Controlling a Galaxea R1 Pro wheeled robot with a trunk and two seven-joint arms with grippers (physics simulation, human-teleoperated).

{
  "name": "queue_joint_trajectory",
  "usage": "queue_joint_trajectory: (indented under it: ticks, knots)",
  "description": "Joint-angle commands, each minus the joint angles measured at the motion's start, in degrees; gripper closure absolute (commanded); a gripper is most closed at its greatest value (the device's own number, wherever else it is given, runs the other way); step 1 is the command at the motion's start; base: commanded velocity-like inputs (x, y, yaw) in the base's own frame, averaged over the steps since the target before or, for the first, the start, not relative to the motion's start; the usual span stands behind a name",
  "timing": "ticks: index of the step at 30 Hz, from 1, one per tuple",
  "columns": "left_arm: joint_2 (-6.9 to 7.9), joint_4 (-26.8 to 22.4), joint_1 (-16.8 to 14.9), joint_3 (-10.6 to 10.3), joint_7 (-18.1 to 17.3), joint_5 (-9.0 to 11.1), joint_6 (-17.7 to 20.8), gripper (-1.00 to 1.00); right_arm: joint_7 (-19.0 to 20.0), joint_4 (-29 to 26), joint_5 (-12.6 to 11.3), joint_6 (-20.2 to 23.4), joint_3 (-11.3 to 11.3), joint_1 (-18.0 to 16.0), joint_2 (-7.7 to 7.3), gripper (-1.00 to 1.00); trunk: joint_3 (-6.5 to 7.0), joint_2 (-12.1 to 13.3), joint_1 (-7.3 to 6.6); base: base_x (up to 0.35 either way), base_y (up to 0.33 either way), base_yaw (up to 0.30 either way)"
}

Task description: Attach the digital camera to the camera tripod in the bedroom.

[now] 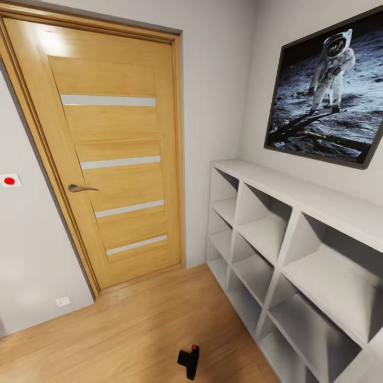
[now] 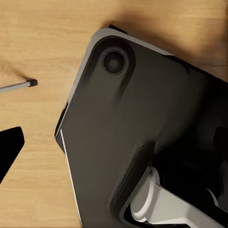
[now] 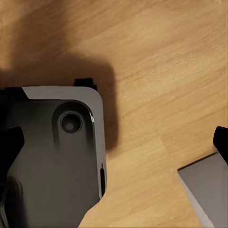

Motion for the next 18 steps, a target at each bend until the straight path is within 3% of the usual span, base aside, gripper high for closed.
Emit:
queue_joint_trajectory:
  ticks: [1, 15, 18]
  knots:
    - [0.00, -0.10, 0.02, 0.24, 0.00, -0.01, -0.04, -1.00, 0.26, 0.19, -0.57, -0.18, 0.36, -0.10, -0.01, -1.00, -0.11, -0.11, 0.07, 0.322, 0.000, 0.000]
    - [0.04, -0.10, 0.02, 0.46, 0.01, -0.08, -0.04, -1.00, 0.25, 0.16, -0.57, -0.67, 0.33, -0.10, 0.18, -1.00, -0.11, -0.11, 0.07, 0.320, 0.000, 0.000]
    - [0.01, -0.11, 0.02, 0.47, 0.00, -0.09, -0.04, -1.00, 0.24, 0.17, -0.63, -0.68, 0.33, -0.10, 0.19, -1.00, -0.11, -0.11, 0.07, 0.142, 0.000, -0.005]
